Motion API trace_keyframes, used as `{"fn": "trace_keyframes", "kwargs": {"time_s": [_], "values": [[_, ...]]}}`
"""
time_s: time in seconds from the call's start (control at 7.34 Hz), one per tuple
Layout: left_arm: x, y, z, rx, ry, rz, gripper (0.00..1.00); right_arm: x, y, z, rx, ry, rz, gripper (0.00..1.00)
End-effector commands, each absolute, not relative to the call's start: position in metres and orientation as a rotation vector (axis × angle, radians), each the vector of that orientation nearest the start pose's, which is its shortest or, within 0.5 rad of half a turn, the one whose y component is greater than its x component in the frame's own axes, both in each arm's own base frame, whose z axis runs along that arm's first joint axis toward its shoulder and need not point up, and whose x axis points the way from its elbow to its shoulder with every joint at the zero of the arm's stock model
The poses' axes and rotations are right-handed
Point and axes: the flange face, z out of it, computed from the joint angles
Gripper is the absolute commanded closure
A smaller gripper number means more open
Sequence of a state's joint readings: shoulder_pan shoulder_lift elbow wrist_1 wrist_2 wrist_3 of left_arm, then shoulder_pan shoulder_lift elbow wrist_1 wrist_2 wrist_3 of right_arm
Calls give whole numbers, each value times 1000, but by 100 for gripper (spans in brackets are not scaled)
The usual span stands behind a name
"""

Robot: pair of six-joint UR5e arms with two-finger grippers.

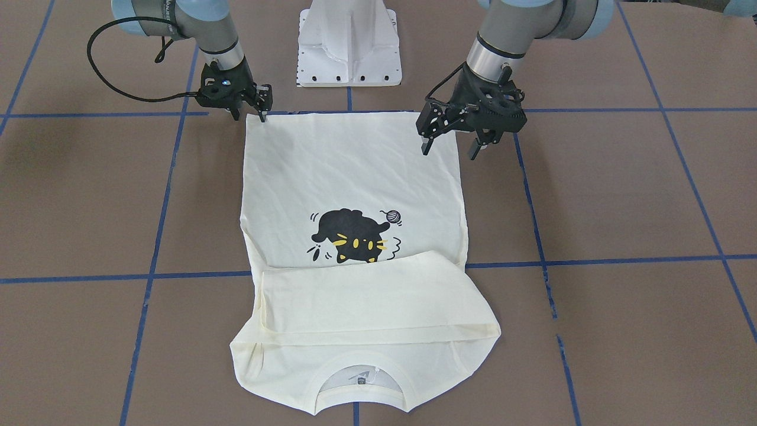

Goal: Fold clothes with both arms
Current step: 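Grasp both hem corners nearest the robot with the left and right grippers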

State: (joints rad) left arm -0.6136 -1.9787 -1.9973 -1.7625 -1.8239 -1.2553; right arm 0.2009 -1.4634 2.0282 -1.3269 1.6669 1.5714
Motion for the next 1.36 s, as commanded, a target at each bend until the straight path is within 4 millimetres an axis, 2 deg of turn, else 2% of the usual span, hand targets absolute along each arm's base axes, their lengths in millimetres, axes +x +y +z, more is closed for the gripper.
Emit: {"fn": "trace_keyframes", "kwargs": {"time_s": [0.0, 0.14, 0.27, 0.41, 0.68, 0.82, 0.95, 1.09, 1.23], "values": [[401, -415, 228, 250, 1013, -141, 0, -481, -226, 370, -8, -817, 153, 73], [401, -415, 230, 249, 1010, -141, 0, -480, -226, 368, -7, -821, 154, 80], [402, -416, 231, 246, 1006, -142, 0, -480, -226, 368, -8, -821, 156, 94], [403, -416, 232, 246, 1005, -142, 0, -480, -226, 367, -7, -823, 156, 100], [406, -414, 239, 230, 1003, -152, 0, -477, -229, 363, 11, -831, 166, 100], [422, -380, 280, 157, 990, -152, 0, -472, -229, 355, 13, -849, 167, 100], [435, -343, 297, 79, 1070, -241, 0, -465, -230, 345, 17, -870, 169, 100], [453, -310, 300, 18, 1070, -268, 0, -462, -229, 340, 20, -881, 169, 100], [471, -281, 315, -30, 1017, -285, 0, -461, -229, 338, 22, -887, 169, 100]]}}
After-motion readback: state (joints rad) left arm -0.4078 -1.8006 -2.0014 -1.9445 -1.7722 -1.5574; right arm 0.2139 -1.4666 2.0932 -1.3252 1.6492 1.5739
